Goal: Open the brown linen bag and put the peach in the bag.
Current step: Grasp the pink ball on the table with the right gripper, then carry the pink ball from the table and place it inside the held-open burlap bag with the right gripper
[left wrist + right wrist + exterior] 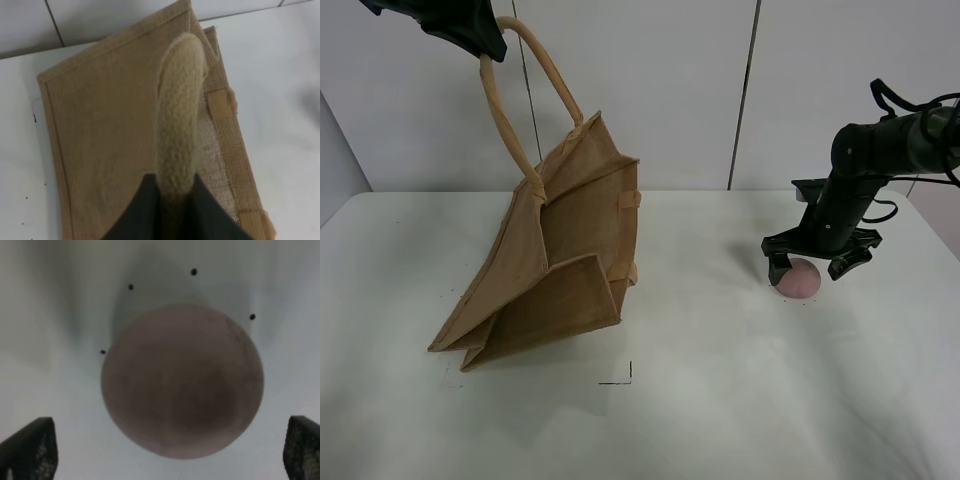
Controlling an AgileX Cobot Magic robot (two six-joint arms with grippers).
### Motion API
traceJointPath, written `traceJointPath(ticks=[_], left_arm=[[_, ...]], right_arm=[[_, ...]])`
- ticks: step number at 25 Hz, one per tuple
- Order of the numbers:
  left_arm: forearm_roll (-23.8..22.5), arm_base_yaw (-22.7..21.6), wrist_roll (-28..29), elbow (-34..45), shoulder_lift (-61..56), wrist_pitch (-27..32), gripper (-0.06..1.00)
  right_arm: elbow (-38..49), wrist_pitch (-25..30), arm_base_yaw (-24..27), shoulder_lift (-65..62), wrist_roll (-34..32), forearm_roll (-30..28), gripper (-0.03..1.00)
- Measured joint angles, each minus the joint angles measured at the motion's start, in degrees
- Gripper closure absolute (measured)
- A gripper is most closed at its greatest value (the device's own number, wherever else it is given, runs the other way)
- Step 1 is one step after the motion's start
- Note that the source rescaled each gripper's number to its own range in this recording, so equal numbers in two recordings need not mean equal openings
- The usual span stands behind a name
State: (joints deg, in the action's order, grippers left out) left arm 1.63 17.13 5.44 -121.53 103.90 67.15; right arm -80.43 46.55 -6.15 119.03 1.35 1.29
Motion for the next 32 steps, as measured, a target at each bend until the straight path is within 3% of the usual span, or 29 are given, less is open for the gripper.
traceJointPath(ticks=[12,15,17,20,22,28,32], left_arm=[[0.0,0.0,0.0,0.0,0.0,0.0,0.94],[0.0,0.0,0.0,0.0,0.0,0.0,0.94],[0.0,0.0,0.0,0.0,0.0,0.0,0.94],[0.0,0.0,0.0,0.0,0.0,0.0,0.94],[0.0,0.0,0.0,0.0,0.0,0.0,0.94],[0.1,0.0,-0.1,0.0,0.0,0.0,0.94],[0.8,0.0,-0.4,0.0,0.0,0.0,0.94]], right_arm=[[-0.5,-3.9,0.5,4.1,-1.3,-0.1,-0.01],[-0.5,-5.6,0.5,4.2,-1.8,-0.1,0.17],[-0.5,-5.9,0.5,4.1,-2.1,-0.1,0.38],[-0.5,-5.9,0.5,3.9,-2.5,-0.1,0.83],[-0.7,-5.9,0.5,3.6,-2.5,-0.1,0.96],[-1.8,-4.6,0.5,-2.5,0.9,0.9,0.97],[-5.4,-1.4,0.5,-9.7,9.3,9.0,0.97]])
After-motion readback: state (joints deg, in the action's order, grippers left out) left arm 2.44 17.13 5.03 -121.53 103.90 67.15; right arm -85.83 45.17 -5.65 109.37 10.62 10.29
